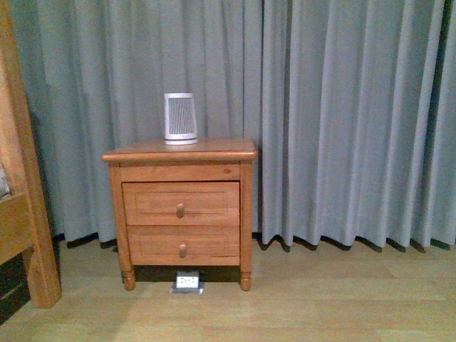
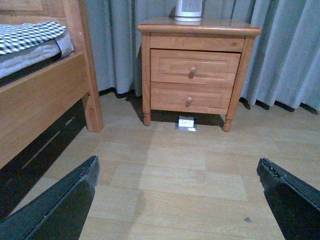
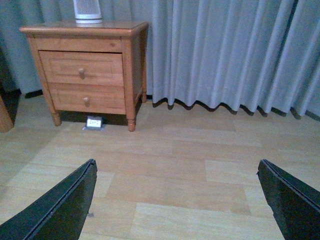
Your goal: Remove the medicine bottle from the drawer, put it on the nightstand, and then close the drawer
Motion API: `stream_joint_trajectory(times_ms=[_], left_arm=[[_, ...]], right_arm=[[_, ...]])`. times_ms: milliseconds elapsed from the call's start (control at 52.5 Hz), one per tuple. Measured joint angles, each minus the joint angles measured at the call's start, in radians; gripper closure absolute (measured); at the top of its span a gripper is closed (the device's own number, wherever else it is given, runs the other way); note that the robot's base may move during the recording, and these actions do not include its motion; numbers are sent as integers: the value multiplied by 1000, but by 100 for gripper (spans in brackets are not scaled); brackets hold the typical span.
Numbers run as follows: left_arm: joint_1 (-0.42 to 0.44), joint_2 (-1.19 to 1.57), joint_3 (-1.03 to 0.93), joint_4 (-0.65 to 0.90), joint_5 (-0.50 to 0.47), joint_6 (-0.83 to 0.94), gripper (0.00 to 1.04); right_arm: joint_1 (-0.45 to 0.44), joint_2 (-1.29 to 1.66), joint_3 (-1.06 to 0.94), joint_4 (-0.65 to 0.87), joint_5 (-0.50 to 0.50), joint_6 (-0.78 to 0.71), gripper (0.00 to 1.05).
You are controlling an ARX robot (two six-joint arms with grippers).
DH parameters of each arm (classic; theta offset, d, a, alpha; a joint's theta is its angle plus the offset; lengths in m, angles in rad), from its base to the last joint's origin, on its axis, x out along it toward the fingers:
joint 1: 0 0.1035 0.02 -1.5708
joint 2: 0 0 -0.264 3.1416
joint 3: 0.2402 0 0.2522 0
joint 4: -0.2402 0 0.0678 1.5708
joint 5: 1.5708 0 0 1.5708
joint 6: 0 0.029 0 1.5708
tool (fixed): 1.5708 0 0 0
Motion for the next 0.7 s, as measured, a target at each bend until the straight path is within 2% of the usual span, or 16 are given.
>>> stream_joint_trajectory(times_ms=[704], left_arm=[[0,0,0,0,0,0,7]], right_arm=[[0,0,0,0,0,0,7]])
